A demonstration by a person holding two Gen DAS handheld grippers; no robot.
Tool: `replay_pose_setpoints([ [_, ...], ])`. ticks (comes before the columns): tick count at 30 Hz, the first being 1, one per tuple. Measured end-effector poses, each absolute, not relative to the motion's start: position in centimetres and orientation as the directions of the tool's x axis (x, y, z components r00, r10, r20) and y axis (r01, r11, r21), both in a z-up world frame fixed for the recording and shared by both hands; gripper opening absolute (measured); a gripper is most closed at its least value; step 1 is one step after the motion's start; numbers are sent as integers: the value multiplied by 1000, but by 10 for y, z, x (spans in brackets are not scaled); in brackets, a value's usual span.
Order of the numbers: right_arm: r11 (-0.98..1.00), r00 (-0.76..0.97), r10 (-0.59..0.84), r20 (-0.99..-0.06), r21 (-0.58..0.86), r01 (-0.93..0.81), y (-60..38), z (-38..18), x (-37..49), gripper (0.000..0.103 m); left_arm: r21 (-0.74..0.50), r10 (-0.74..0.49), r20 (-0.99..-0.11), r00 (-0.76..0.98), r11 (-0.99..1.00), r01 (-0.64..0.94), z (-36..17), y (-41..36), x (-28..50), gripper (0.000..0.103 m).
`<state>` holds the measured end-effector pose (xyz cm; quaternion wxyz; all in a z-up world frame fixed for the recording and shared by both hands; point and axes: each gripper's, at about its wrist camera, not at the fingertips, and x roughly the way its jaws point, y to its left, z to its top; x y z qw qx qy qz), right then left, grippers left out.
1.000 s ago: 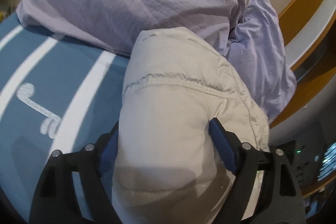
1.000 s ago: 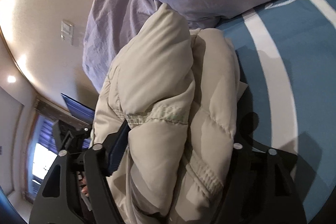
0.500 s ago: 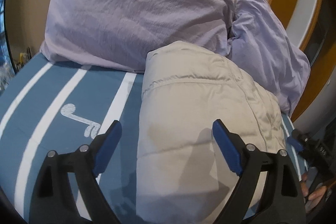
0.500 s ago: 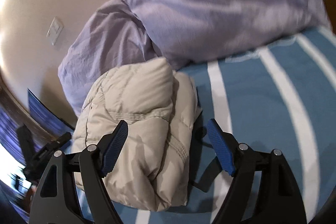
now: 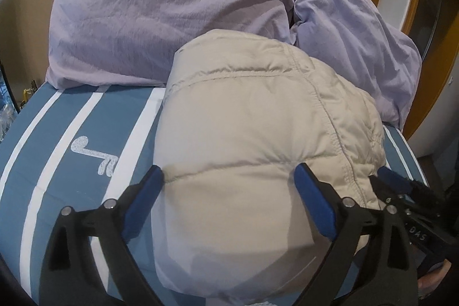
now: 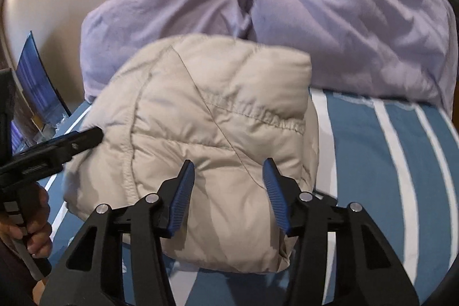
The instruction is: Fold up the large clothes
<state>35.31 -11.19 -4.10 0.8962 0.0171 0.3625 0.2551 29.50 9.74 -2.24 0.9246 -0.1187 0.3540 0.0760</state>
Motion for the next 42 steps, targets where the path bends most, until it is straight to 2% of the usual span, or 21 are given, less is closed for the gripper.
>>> replay_pose_setpoints([
  [4,876,631,458,-626,195,-441,-116,-34,342,53,-163,66,-668,742,959,-232,-21,97,290,94],
  [6,878,644,455,-615,190,-439,-119,-30,333,61,-146,85,-661,746,960,-239,-20,96,282,95],
  [8,881,655,449,-607,181,-437,-123,-26,322,77,-122,111,-652,750,961,-248,-17,95,273,97],
  [11,888,671,431,-603,155,-432,-127,-21,307,91,-82,144,-641,754,964,-253,-14,90,256,99],
  [14,891,665,430,-610,170,-421,-134,-18,293,99,-47,168,-640,750,965,-256,-14,85,235,101],
  [19,897,636,422,-646,197,-396,-140,-20,273,102,-28,178,-635,752,967,-252,-18,76,203,101],
  [26,907,621,400,-674,191,-376,-144,-21,233,102,-67,147,-647,748,966,-248,-27,69,156,101],
  [42,917,644,359,-675,125,-380,-143,-4,165,102,-94,91,-666,740,975,-204,-19,39,100,101],
])
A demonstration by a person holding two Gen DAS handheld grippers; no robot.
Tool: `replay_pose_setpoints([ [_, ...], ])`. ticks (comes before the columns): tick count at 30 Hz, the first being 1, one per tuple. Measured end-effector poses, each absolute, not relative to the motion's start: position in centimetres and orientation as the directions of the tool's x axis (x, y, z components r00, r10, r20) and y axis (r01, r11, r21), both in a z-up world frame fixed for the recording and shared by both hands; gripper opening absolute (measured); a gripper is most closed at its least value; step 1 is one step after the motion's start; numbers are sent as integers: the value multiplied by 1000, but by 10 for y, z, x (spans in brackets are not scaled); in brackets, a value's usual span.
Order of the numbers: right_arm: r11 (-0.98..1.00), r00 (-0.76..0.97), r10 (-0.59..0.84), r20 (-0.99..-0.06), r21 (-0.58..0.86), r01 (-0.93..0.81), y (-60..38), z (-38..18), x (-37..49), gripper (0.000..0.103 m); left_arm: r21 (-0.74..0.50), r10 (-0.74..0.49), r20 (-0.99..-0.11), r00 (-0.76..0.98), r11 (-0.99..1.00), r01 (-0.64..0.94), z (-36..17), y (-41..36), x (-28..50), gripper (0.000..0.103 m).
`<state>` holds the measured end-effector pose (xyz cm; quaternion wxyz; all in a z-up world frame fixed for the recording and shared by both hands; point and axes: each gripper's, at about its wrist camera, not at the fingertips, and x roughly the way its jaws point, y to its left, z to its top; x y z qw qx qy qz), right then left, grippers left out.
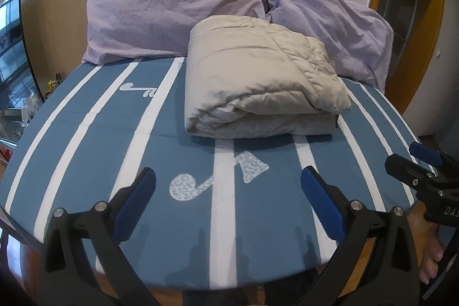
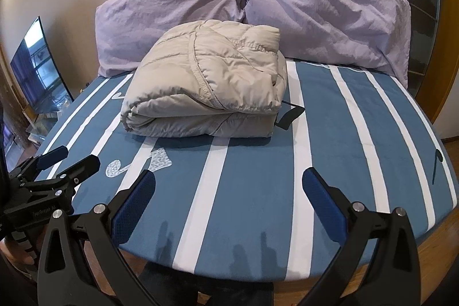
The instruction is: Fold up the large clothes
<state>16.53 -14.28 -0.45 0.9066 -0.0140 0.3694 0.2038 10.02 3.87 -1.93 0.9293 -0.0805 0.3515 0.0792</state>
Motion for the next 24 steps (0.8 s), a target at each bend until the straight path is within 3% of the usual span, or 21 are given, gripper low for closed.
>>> replay_pose_setpoints([
  [24,902,610,399,-685,172,-396,-145,-3,150,102,-121,56,-664,746,976,-181,-14,27,87,101],
])
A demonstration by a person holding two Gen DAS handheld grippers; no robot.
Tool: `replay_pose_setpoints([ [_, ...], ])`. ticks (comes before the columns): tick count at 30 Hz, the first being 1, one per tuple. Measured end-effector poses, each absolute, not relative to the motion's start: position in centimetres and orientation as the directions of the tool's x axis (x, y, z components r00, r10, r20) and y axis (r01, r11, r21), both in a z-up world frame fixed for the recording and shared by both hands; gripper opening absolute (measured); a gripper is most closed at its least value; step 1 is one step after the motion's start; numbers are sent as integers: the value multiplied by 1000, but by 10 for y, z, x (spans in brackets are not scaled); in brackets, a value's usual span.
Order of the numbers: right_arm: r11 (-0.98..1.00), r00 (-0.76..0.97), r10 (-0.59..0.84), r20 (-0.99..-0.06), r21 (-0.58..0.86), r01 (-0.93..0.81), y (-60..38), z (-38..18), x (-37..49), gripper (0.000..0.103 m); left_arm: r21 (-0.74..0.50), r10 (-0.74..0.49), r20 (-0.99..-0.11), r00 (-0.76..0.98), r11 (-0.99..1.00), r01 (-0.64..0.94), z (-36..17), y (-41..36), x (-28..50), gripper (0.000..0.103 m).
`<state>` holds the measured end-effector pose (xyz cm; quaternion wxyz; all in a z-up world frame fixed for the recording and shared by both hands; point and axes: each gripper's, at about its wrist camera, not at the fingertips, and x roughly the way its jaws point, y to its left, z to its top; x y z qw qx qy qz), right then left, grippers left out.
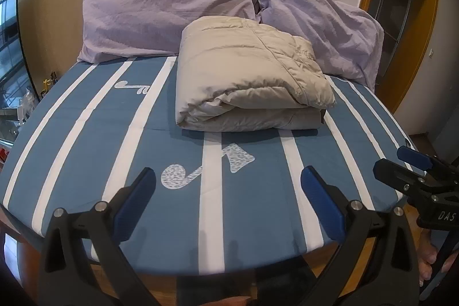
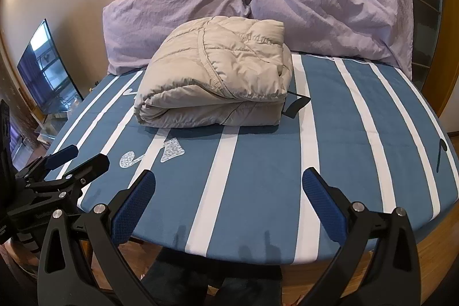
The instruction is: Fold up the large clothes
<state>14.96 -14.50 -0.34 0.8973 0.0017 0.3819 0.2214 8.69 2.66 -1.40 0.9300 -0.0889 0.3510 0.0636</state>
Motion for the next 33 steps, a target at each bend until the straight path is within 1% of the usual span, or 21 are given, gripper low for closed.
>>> replay_pose_setpoints([
  [33,898,592,406,-696,183,-401,-141,-10,152,102,-116,59,-672,738,976,-183,-17,26,89,101],
])
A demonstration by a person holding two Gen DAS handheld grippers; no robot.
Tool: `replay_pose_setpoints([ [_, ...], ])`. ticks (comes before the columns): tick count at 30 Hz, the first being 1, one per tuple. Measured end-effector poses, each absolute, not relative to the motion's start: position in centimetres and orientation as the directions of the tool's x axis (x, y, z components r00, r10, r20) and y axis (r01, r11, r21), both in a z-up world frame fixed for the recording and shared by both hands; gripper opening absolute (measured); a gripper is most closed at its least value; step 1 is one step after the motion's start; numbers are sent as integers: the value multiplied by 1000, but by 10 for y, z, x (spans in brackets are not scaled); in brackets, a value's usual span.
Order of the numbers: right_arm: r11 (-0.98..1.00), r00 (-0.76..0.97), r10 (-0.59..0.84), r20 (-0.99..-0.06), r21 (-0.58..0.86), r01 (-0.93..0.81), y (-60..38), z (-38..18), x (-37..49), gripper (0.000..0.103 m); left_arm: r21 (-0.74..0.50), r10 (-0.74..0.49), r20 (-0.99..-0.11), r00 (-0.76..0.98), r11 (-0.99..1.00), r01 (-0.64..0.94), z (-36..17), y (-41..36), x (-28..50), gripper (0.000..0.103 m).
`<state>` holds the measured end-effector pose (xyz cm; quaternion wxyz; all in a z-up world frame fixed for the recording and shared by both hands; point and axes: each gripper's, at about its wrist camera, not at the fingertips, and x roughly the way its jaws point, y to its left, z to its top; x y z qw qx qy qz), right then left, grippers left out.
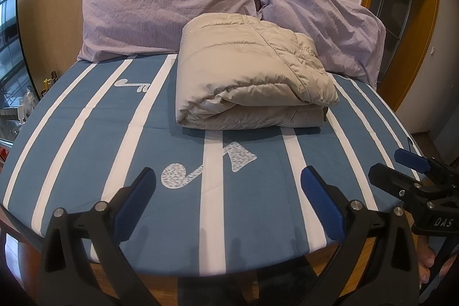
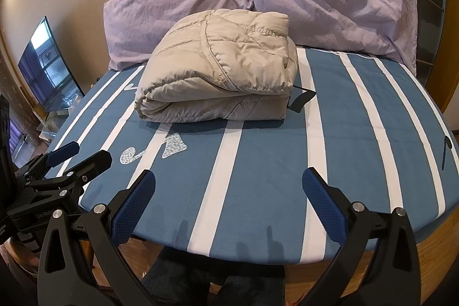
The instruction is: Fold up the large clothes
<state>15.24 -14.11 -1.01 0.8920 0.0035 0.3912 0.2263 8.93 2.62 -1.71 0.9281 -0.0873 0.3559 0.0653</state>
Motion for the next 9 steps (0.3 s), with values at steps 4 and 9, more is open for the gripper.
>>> replay_pose_setpoints([
  [4,897,591,407,-697,183,-402,-142,-10,152,102,-117,59,-672,738,976,-184,-17,26,90,101],
  [9,897,590,408,-696,184,-403,-142,-10,153,102,-117,57,-674,736,976,-183,-18,25,91,101],
])
